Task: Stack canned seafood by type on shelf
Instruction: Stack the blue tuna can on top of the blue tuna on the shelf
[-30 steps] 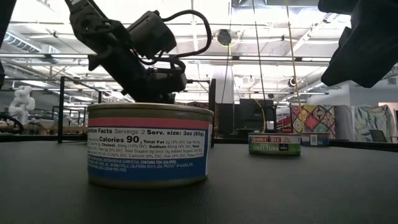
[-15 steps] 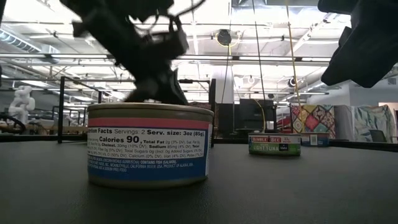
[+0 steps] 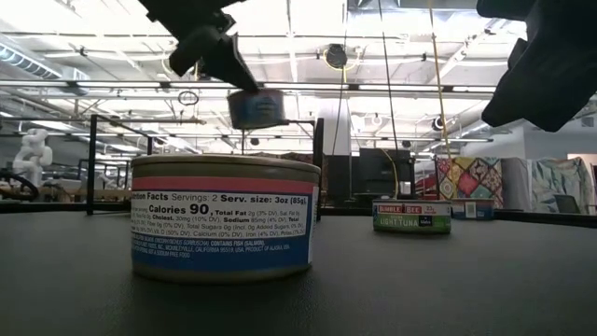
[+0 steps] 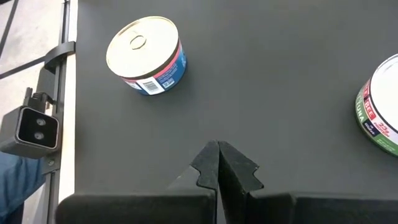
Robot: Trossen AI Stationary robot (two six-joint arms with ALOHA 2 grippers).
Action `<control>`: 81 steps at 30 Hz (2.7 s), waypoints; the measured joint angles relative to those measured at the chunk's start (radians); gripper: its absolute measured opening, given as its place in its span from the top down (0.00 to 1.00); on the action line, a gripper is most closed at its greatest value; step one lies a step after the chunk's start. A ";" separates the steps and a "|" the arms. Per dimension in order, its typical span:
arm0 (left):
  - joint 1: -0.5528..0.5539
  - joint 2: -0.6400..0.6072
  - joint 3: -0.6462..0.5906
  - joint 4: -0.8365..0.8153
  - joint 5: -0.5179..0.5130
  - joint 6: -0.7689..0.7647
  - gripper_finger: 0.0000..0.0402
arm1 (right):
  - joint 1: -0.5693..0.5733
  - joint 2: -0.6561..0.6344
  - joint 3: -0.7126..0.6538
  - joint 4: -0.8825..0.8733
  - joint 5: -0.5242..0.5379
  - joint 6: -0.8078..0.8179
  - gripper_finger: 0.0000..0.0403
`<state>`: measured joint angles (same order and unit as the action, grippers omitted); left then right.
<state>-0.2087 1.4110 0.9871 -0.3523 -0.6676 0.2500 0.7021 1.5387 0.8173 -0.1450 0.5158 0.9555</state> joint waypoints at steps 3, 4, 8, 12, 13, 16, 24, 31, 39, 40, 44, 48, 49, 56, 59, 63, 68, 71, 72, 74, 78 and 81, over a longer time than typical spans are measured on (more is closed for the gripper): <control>0.047 -0.063 0.000 -0.091 -0.036 -0.034 1.00 | 0.000 0.000 0.000 -0.001 0.000 -0.002 1.00; 0.065 -0.081 0.000 -0.112 -0.040 -0.035 1.00 | 0.000 0.000 0.000 -0.003 0.000 -0.004 1.00; 0.159 -0.145 0.000 -0.192 -0.045 -0.035 1.00 | 0.000 0.000 0.000 -0.003 0.000 -0.006 1.00; 0.266 -0.198 -0.009 -0.224 -0.026 -0.009 1.00 | 0.000 0.000 0.000 -0.003 0.000 -0.006 1.00; 0.294 -0.217 -0.018 -0.223 -0.007 -0.002 1.00 | 0.000 0.000 0.000 -0.003 0.000 -0.006 1.00; 0.391 -0.276 -0.052 -0.226 0.054 0.016 1.00 | 0.000 0.000 0.000 -0.003 -0.001 -0.007 1.00; 0.669 -0.374 -0.123 -0.229 0.166 0.053 1.00 | 0.000 0.000 0.000 -0.002 0.001 -0.029 1.00; 0.860 -0.348 -0.162 -0.137 0.314 0.077 1.00 | 0.000 0.000 0.000 -0.002 0.002 -0.028 1.00; 0.988 -0.321 -0.208 -0.086 0.409 0.097 1.00 | 0.000 0.000 0.000 -0.002 0.002 -0.029 1.00; 0.997 -0.318 -0.211 -0.088 0.422 0.097 1.00 | 0.000 0.000 0.000 -0.002 0.002 -0.033 1.00; 1.015 -0.299 -0.211 -0.071 0.455 0.097 1.00 | 0.000 0.000 0.000 -0.002 0.003 -0.042 1.00; 1.022 -0.274 -0.211 -0.059 0.458 0.099 1.00 | 0.000 0.000 0.000 -0.002 0.005 -0.043 1.00; 1.022 -0.264 -0.211 -0.054 0.458 0.101 1.00 | 0.000 0.000 0.000 -0.002 0.005 -0.042 1.00; 1.022 -0.202 -0.211 -0.018 0.454 0.108 1.00 | 0.000 0.000 0.000 -0.002 0.005 -0.041 1.00; 1.022 -0.197 -0.211 -0.019 0.444 0.126 1.00 | 0.000 0.000 0.000 -0.002 0.005 -0.042 1.00; 1.021 -0.197 -0.211 -0.021 0.431 0.126 1.00 | 0.000 0.000 0.000 -0.003 0.005 -0.043 1.00; 1.021 -0.197 -0.211 -0.022 0.431 0.126 0.98 | 0.000 0.000 0.000 -0.003 0.006 -0.044 1.00; 1.021 -0.197 -0.211 -0.022 0.431 0.125 0.95 | 0.000 0.000 0.000 -0.003 0.007 -0.044 1.00; 1.021 -0.197 -0.211 -0.023 0.431 0.125 0.94 | 0.000 0.000 0.000 -0.003 0.007 -0.044 1.00; 1.021 -0.197 -0.211 -0.023 0.431 0.124 0.92 | 0.000 0.000 0.000 -0.003 0.007 -0.044 1.00; 1.021 -0.198 -0.211 -0.023 0.430 0.122 0.89 | 0.000 0.000 0.000 -0.003 0.007 -0.044 1.00; 1.013 -0.211 -0.211 -0.031 0.429 0.122 0.88 | 0.000 0.000 0.000 -0.003 0.007 -0.044 1.00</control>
<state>0.8041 1.2002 0.7757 -0.3832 -0.2386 0.3717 0.7021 1.5387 0.8173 -0.1482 0.5228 0.9116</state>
